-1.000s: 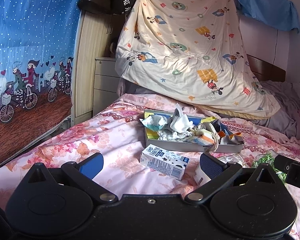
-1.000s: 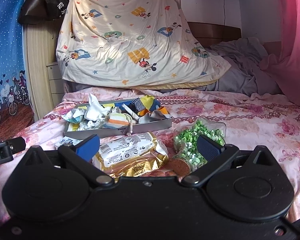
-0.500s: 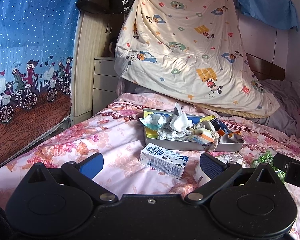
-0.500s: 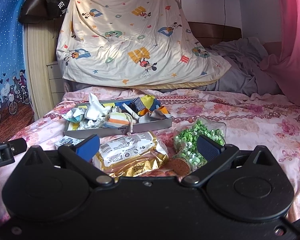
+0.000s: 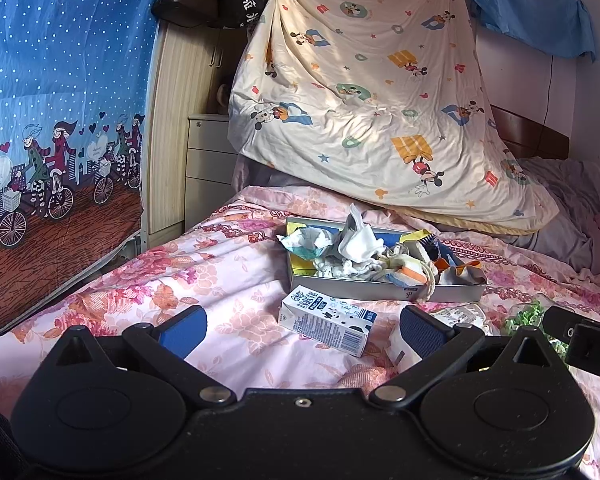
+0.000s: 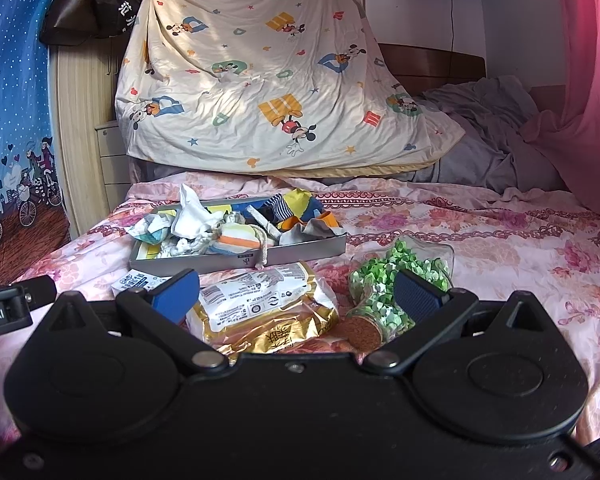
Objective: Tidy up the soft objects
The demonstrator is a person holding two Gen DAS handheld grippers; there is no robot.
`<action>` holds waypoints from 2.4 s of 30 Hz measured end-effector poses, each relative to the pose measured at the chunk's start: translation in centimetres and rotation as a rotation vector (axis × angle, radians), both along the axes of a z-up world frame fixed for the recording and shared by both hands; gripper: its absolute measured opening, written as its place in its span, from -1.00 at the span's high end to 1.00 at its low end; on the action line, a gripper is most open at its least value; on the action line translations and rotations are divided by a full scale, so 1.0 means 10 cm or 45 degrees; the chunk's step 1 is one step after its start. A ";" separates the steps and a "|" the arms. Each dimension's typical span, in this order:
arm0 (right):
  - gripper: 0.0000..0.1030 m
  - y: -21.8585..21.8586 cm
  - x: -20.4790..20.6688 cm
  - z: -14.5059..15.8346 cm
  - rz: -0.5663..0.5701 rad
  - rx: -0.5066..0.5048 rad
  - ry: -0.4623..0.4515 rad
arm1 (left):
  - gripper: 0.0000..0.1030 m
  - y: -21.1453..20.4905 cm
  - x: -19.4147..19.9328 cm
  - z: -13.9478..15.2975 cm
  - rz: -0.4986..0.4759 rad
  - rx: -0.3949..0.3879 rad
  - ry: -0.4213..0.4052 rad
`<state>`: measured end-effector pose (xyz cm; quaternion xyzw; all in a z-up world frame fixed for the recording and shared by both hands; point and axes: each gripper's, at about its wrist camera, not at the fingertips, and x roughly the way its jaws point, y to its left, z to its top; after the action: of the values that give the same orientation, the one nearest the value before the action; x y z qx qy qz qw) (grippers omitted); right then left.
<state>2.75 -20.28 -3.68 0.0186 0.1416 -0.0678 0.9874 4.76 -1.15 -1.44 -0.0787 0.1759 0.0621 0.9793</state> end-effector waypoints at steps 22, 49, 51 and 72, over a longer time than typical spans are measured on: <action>-0.99 0.01 0.01 0.00 0.002 0.000 0.002 | -0.98 0.00 0.00 0.00 0.000 0.002 0.001; -0.99 0.02 0.00 0.00 0.001 -0.001 0.003 | -0.98 -0.01 0.00 0.00 -0.001 0.004 0.004; -0.99 0.02 0.00 0.00 0.001 0.000 0.003 | -0.98 -0.01 0.00 0.00 -0.002 0.005 0.004; -0.99 0.03 -0.01 0.00 0.000 0.000 0.005 | -0.98 -0.09 -0.07 -0.02 -0.052 0.051 -0.037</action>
<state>2.67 -19.94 -3.65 0.0184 0.1437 -0.0680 0.9871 4.08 -2.01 -1.68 -0.0565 0.1621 0.0444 0.9842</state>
